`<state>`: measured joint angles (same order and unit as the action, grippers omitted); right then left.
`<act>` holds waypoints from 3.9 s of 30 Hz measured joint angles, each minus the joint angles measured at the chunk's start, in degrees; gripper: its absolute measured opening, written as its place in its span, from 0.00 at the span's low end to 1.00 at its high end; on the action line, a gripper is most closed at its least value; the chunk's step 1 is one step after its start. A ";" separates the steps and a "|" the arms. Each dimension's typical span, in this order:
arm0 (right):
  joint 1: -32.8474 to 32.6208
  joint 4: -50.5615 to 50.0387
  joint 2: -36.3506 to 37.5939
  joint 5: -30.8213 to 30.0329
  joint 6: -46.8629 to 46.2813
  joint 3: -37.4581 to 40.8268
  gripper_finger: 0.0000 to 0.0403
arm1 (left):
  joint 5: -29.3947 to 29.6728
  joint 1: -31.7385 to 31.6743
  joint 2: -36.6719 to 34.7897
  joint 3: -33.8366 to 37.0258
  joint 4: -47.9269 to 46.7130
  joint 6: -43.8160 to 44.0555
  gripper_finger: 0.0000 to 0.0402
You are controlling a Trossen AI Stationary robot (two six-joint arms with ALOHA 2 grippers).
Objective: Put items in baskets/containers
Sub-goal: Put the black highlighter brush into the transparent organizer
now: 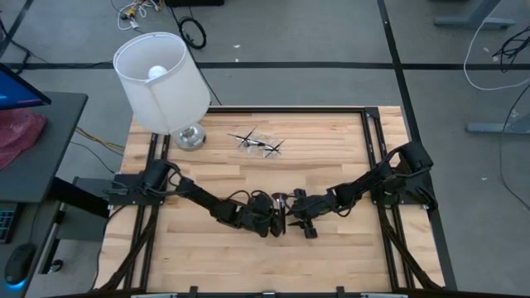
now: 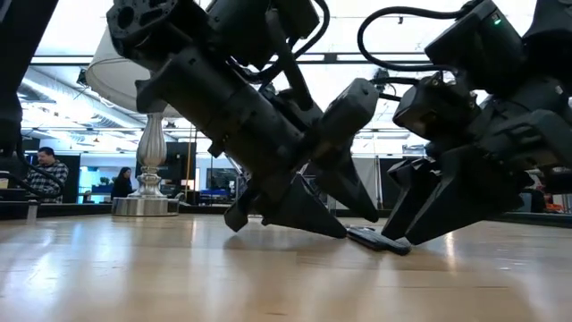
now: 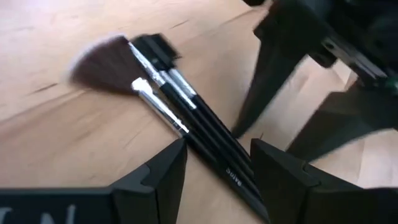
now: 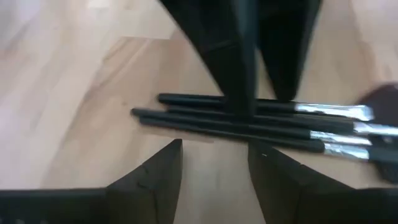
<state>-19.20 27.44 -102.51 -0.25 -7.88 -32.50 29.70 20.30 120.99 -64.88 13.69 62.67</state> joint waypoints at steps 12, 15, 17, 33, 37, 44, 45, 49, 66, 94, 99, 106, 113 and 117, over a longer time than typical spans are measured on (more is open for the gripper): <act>0.34 1.10 -0.39 4.93 5.74 -1.73 0.45 | -3.01 -2.07 -0.15 -0.03 -0.89 -0.80 0.46; 0.84 -0.05 -0.80 4.71 8.11 -3.80 0.45 | -3.36 -2.67 -0.15 -0.05 -1.08 -3.89 0.46; 1.00 -1.19 -0.80 3.96 9.98 -4.57 0.45 | -3.70 -3.08 -0.15 -0.06 -1.55 -6.73 0.46; -0.59 -15.72 14.04 -0.39 13.35 -5.04 0.45 | -4.72 -3.76 -0.24 -0.07 -9.42 -18.17 0.24; -0.55 -18.67 19.00 -4.51 13.02 -4.29 0.45 | -7.01 -3.87 -0.44 -0.09 -11.60 -21.95 0.20; -0.55 -18.84 22.15 -4.83 12.92 -2.95 0.45 | -10.27 -3.88 -1.36 -0.18 -14.66 -25.51 0.25; -0.55 -18.88 22.15 -4.87 12.92 -2.95 0.45 | -10.28 -3.85 -1.36 -0.18 -14.67 -25.91 0.27; -0.52 -18.81 21.97 -4.92 13.08 -2.95 0.45 | -7.29 -3.68 -1.38 -0.18 -15.63 -25.75 0.33; 2.76 -19.59 21.94 -7.20 13.96 -2.95 0.45 | 4.12 -1.52 -0.03 -0.12 -16.33 -20.49 0.06; 17.80 14.15 -1.24 5.76 35.39 1.12 0.45 | 12.08 -0.64 -4.56 0.28 -13.69 -26.48 0.05; 18.90 12.71 -1.54 6.90 35.59 -0.78 0.45 | 11.88 -0.93 -4.76 0.30 -11.91 -27.84 0.05; 19.09 11.24 -1.54 8.86 37.32 -1.28 0.42 | 11.96 -0.88 -4.81 0.26 -11.50 -28.90 0.05; 19.08 8.86 -1.54 8.86 36.89 -1.28 0.26 | 12.52 -0.85 -4.85 0.17 -11.32 -28.88 0.06; 19.08 8.96 -1.54 9.57 34.87 -1.26 0.16 | 11.70 -0.86 -4.87 0.17 -11.38 -28.85 0.06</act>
<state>-0.12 36.40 -104.05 9.32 26.99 -33.76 41.40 19.44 116.11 -64.71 2.31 33.82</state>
